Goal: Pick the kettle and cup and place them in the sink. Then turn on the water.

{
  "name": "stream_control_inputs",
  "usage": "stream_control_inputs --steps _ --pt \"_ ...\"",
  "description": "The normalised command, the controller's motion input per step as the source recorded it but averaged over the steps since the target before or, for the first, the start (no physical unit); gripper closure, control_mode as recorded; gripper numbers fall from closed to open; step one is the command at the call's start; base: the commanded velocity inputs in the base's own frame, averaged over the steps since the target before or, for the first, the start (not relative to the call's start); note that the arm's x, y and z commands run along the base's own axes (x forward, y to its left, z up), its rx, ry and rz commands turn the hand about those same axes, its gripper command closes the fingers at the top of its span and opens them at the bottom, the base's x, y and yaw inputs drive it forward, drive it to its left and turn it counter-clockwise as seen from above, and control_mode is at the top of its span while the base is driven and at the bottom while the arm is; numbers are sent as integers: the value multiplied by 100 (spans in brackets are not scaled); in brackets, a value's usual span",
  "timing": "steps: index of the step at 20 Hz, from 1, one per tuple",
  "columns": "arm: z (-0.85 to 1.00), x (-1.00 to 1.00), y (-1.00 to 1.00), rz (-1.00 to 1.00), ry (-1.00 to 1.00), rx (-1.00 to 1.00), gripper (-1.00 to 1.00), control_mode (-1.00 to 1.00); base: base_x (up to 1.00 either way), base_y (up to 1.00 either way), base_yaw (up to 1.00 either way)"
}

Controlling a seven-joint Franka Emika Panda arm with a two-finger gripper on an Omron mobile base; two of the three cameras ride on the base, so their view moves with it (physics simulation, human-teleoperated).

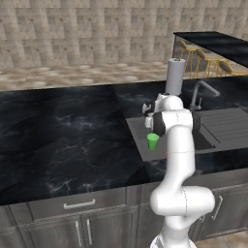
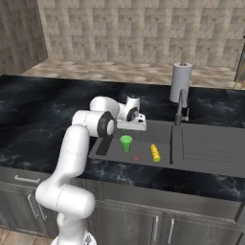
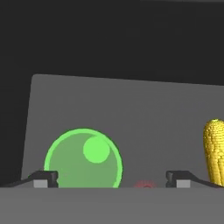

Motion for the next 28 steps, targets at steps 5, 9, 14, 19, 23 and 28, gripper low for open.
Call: stream_control_inputs --steps 5,9,14,19,23,28 --pt "63 -59 0 0 -7 0 -100 -100 0 0 0" --pt "71 -61 1 0 -3 0 -100 -100 0 0 0" --pt "75 -57 5 0 0 0 -100 -100 0 0 0" --pt "70 -66 20 0 0 -2 -100 -100 0 0 0" --pt "57 -64 17 0 0 -1 -100 -100 0 0 0" --pt "60 -69 15 0 0 -1 -100 -100 0 0 0"
